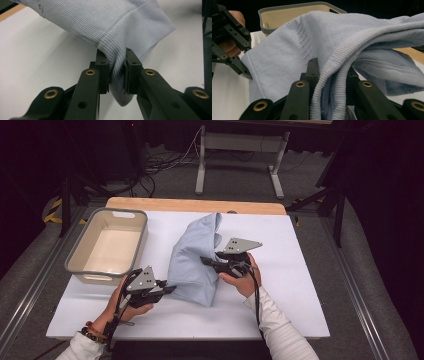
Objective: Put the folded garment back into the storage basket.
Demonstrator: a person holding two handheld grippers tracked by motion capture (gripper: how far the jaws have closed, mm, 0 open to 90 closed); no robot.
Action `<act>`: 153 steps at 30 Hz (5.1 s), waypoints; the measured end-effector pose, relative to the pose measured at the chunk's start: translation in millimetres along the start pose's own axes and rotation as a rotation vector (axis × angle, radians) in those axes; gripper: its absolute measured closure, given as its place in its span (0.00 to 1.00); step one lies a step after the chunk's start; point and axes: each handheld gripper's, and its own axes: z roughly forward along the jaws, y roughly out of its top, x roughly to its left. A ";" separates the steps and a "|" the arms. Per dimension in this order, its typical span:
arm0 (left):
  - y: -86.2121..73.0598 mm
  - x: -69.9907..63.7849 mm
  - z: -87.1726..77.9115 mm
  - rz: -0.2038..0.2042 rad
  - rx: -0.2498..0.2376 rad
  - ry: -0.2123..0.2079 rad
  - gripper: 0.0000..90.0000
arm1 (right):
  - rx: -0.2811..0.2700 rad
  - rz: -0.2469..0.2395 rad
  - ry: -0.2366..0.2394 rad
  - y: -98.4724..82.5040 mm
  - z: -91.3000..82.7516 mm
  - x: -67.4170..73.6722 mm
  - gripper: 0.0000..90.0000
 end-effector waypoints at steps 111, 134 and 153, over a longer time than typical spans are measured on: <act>-44.8 67.6 -125.8 -0.180 -0.133 0.468 0.86 | -0.112 -0.126 0.009 121.9 148.9 42.3 0.81; -71.5 87.4 -148.8 -0.279 -0.148 0.612 0.85 | -0.133 -0.135 0.018 146.7 201.4 61.7 0.81; -101.7 97.6 -140.3 -0.326 -0.066 0.634 0.70 | -0.067 0.010 0.074 105.1 245.7 54.0 0.82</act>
